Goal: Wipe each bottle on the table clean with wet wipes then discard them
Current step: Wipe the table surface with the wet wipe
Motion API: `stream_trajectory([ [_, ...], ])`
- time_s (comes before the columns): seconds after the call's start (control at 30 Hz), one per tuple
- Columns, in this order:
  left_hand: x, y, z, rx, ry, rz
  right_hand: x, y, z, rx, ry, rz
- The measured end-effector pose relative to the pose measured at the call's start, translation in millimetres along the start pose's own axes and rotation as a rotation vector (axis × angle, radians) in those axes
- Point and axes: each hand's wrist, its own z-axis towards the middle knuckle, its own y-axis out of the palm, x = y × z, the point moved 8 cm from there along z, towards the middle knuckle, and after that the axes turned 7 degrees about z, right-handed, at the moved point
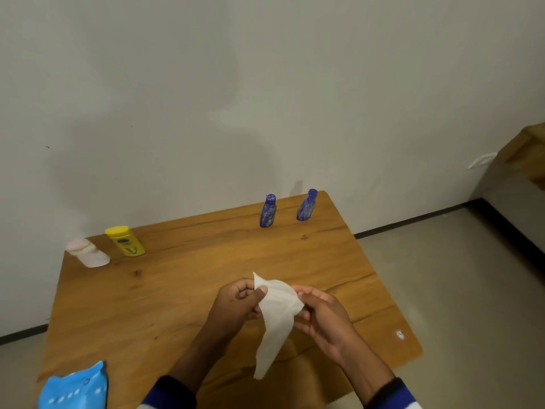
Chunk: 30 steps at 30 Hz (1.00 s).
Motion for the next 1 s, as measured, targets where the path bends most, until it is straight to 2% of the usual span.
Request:
stream_trajectory([
  [0.13,14.5,17.8,12.5,0.071,0.012,-0.042,-27.4,-6.8,23.0,-0.093,0.008,-0.028],
  [0.23,29.1,34.0,22.6,0.146,0.013,-0.061,-49.1,-6.5,34.3,-0.26,-0.004,-0.185],
  [0.3,38.8,46.0,32.8,0.157,0.014,-0.025,-64.5,-10.4,40.9,-0.306,-0.06,-0.314],
  [0.5,59.0,66.2,57.1,0.2,-0.014,-0.019,-115.3,-21.4,67.4,-0.2,-0.206,-0.57],
  [0.7,67.5,44.6,64.8,0.276,-0.005,-0.037,-133.7,-13.0,81.2,-0.183,-0.209,-0.477],
  [0.87,63.9,32.5,64.7,0.157,-0.03,-0.024,-142.3,-13.7,80.6,-0.197,-0.219,-0.453],
  [1.0,51.7,24.2,68.6,0.088,-0.172,0.172,-147.4,-10.0,80.6,-0.251,-0.209,-0.488],
])
